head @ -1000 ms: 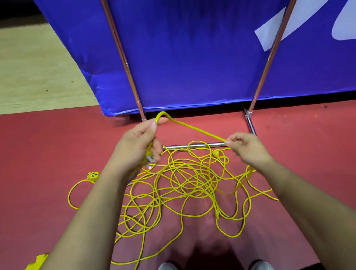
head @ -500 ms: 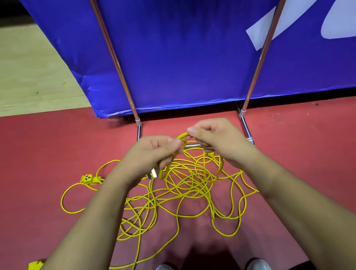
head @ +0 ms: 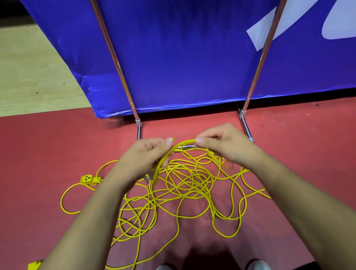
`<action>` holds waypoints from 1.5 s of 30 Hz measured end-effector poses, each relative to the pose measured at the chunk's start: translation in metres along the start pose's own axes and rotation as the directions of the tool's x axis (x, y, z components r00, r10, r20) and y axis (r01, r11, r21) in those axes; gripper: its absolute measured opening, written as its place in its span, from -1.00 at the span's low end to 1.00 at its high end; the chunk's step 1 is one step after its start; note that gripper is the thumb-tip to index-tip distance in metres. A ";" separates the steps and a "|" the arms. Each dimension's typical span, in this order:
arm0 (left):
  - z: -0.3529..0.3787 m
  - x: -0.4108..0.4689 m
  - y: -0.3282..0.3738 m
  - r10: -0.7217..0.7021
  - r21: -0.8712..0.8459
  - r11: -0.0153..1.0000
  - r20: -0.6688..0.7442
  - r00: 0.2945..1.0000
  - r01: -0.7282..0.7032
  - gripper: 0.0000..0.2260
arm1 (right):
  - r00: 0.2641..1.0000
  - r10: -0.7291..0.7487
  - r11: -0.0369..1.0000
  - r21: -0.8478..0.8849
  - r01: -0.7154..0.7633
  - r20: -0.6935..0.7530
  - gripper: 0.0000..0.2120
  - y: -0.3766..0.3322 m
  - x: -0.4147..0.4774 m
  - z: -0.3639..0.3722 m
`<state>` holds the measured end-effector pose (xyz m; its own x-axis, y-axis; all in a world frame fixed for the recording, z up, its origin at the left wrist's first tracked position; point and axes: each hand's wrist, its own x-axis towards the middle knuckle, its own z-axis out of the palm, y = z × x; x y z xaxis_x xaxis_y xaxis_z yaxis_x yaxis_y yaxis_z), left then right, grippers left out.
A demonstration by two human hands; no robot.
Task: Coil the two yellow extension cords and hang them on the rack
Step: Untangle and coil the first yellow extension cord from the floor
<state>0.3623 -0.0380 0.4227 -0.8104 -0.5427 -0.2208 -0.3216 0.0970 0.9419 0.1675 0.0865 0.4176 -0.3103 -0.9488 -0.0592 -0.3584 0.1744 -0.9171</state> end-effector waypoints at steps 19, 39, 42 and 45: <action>-0.010 -0.003 0.000 -0.151 -0.395 0.901 0.103 0.983 0.180 -0.53 | 0.995 0.099 0.993 0.067 -0.098 -0.019 -0.91 0.046 0.007 -0.009; -0.011 -0.011 0.002 -0.125 -0.265 0.954 0.068 0.990 0.139 -0.69 | 0.995 0.096 0.995 -0.002 -0.096 0.035 -0.88 0.062 0.000 -0.011; -0.008 -0.012 0.005 -0.178 -0.213 0.957 0.113 0.978 0.199 -0.63 | 0.997 0.065 0.996 -0.057 -0.062 0.036 -0.88 0.054 0.006 -0.007; -0.010 -0.011 0.004 -0.205 -0.121 0.967 0.146 0.968 0.224 -0.63 | 0.997 0.019 0.995 -0.102 -0.011 0.078 -0.86 0.039 0.009 0.000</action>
<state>0.3749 -0.0403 0.4310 -0.7896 -0.4236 -0.4440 -0.4329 -0.1283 0.8922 0.1510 0.0851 0.3814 -0.2472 -0.9630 -0.1078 -0.4430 0.2112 -0.8713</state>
